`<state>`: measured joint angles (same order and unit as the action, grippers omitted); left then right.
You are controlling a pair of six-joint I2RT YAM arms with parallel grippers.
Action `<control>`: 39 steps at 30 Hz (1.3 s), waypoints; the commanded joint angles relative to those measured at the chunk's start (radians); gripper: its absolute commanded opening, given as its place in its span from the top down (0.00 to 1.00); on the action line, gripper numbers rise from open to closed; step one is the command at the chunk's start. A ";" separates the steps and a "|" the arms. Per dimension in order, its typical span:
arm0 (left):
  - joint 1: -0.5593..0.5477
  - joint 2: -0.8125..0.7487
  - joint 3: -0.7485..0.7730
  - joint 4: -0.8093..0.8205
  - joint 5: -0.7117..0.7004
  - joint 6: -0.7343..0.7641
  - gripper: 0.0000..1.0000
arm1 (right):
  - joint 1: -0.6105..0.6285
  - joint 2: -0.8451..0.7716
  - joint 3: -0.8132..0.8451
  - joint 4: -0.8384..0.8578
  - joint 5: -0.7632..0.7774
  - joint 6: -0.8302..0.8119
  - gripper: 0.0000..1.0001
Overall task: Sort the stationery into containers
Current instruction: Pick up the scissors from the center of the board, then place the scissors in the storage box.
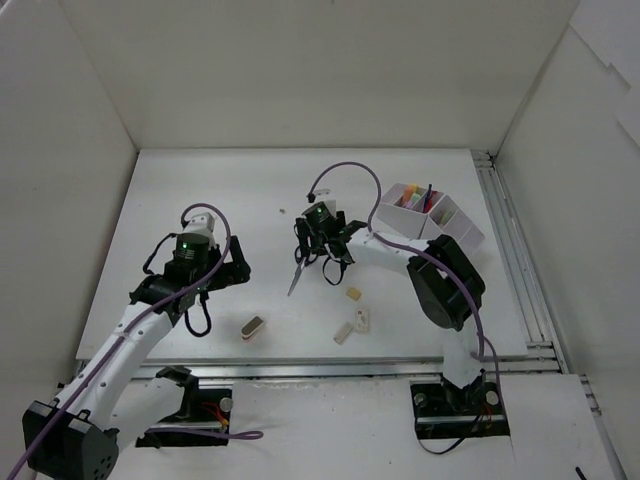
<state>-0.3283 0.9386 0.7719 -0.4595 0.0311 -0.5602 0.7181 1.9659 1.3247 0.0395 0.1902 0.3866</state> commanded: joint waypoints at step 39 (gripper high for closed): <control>-0.023 0.043 0.058 0.018 -0.057 0.017 0.00 | -0.132 -0.553 -0.180 0.094 0.638 -0.133 1.00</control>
<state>-0.3462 0.9798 0.7723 -0.4877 -0.0311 -0.5533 0.6441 1.5112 1.1702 0.0628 0.5861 0.3000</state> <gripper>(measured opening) 0.996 0.030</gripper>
